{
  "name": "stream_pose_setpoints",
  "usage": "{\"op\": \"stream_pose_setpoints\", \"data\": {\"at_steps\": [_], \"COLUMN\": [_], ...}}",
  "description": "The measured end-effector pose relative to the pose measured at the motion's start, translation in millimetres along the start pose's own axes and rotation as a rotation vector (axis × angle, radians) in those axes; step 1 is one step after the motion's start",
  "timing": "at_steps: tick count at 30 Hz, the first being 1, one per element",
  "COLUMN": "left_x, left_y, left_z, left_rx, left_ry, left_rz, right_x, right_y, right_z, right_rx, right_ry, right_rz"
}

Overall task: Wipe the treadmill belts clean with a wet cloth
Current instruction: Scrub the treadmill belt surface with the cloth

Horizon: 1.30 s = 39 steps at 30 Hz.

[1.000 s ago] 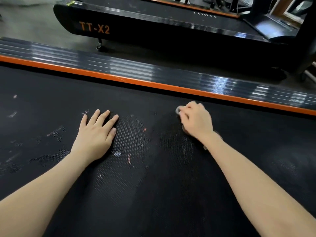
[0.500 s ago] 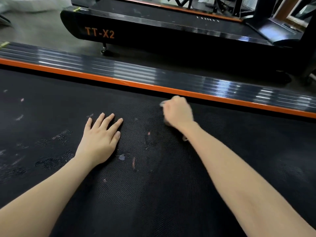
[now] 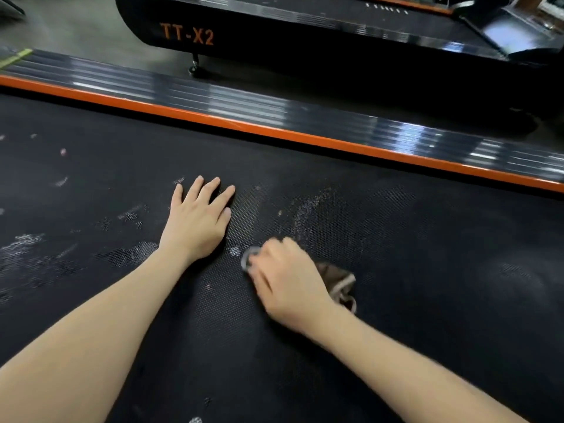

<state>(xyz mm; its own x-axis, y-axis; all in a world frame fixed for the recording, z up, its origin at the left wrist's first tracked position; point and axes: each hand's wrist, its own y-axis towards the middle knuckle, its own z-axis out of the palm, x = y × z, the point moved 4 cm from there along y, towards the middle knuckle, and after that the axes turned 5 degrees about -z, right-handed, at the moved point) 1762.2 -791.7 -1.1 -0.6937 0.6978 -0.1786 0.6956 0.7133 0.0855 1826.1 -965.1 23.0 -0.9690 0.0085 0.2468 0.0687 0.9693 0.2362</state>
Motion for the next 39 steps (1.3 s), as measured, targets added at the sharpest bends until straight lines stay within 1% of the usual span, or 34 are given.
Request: {"op": "stream_pose_setpoints", "data": {"at_steps": [2,3,4,5,6,7,8,9,10,11,12,13,14,16,17,18,19,20,22,24,25,26,28,31,33,34,35,37,39], "left_x": [-1.0,-1.3,-1.4,-1.2,-0.8,-0.5,-0.1,0.0,-0.6,-0.8,-1.2,-1.8,-2.0,-1.6,-1.0,0.0,0.2,0.1,0.8,1.5,1.1,0.8,0.5,0.3,1.9,2.6,2.8,3.2,3.3], "left_y": [-1.6,-2.5,-2.4,-1.9,-1.6,-1.5,-1.1,-1.2,-1.4,-0.9,-0.8,-0.8,-0.5,-0.1,0.0,-0.1,-0.5,0.0,0.6,1.1,1.6,1.8,1.9,1.9,2.2,2.1,2.1,3.2,2.6], "left_z": [-2.3,-3.9,-4.6,-4.6,-4.6,-3.9,-3.4,-2.8,-2.3,-2.6,-3.0,-3.0,-3.2,-3.0,-2.5,-2.4,-1.9,-2.0,-1.8,-1.5,-1.2,-1.4,-1.7,-3.0,-3.5,-4.0,-4.5,-5.1,-4.4], "left_rx": [-0.007,-0.009,-0.008,-0.005,0.001,0.006,0.008,0.007,0.000,-0.010,-0.014,-0.011,-0.008,-0.008,-0.008,-0.011,-0.016,-0.021,-0.016,-0.007,-0.006,-0.003,0.003,0.003,-0.006,-0.012,-0.014,-0.017,-0.008], "left_ry": [0.004,0.000,-0.006,-0.011,-0.012,-0.013,-0.014,-0.016,-0.016,-0.011,-0.006,-0.003,0.001,0.009,0.006,-0.003,-0.009,-0.007,-0.004,-0.003,-0.006,-0.012,-0.011,-0.018,-0.023,-0.033,-0.050,-0.076,-0.083], "left_rz": [0.005,0.007,0.009,0.009,0.009,0.007,0.006,0.006,0.008,0.009,0.010,0.009,0.007,0.003,0.004,0.006,0.006,0.010,0.009,0.006,0.005,0.006,0.006,0.006,0.010,0.009,0.007,0.004,-0.002], "right_x": [20.7,18.6,8.1,-11.2,-38.5,-71.5,-105.9,-139.1,-162.9,-172.7,-166.6,-150.0,-122.4,-49.8,-23.5,-10.5,-12.1,-19.9,-53.2,-85.6,-92.1,-90.2,-67.2,-5.4,21.6,24.1,20.8,2.3,-29.7], "right_y": [-36.2,-41.5,-37.1,-25.2,-8.3,9.1,24.1,35.1,41.5,49.7,59.0,67.4,73.1,63.8,51.8,43.7,42.2,47.4,73.3,95.1,100.7,101.4,86.8,40.7,14.2,7.2,6.7,23.8,53.1], "right_z": [-6.7,-8.7,-11.0,-11.9,-14.7,-22.2,-31.2,-38.4,-44.1,-44.8,-41.4,-33.1,-22.2,2.9,10.2,10.3,7.6,2.6,-2.1,-9.5,-8.2,-4.4,-0.1,-0.1,0.8,2.5,1.0,-6.6,-10.6], "right_rx": [0.070,0.065,0.057,0.027,-0.036,-0.109,-0.145,-0.142,-0.155,-0.148,-0.140,-0.115,-0.120,-0.102,-0.088,-0.114,-0.130,-0.155,-0.190,-0.230,-0.242,-0.242,-0.222,-0.257,-0.215,-0.183,-0.161,-0.175,-0.190], "right_ry": [0.053,0.045,0.014,-0.052,-0.153,-0.249,-0.325,-0.369,-0.348,-0.334,-0.341,-0.348,-0.327,-0.192,-0.115,-0.038,0.017,0.021,-0.040,-0.051,-0.062,-0.089,-0.101,-0.074,-0.001,0.028,0.045,0.001,-0.069], "right_rz": [-0.103,-0.154,-0.174,-0.149,-0.081,0.045,0.208,0.392,0.572,0.695,0.717,0.672,0.534,0.204,0.098,0.036,0.031,0.059,0.197,0.396,0.452,0.461,0.423,0.208,0.072,0.030,0.017,0.056,0.211]}}
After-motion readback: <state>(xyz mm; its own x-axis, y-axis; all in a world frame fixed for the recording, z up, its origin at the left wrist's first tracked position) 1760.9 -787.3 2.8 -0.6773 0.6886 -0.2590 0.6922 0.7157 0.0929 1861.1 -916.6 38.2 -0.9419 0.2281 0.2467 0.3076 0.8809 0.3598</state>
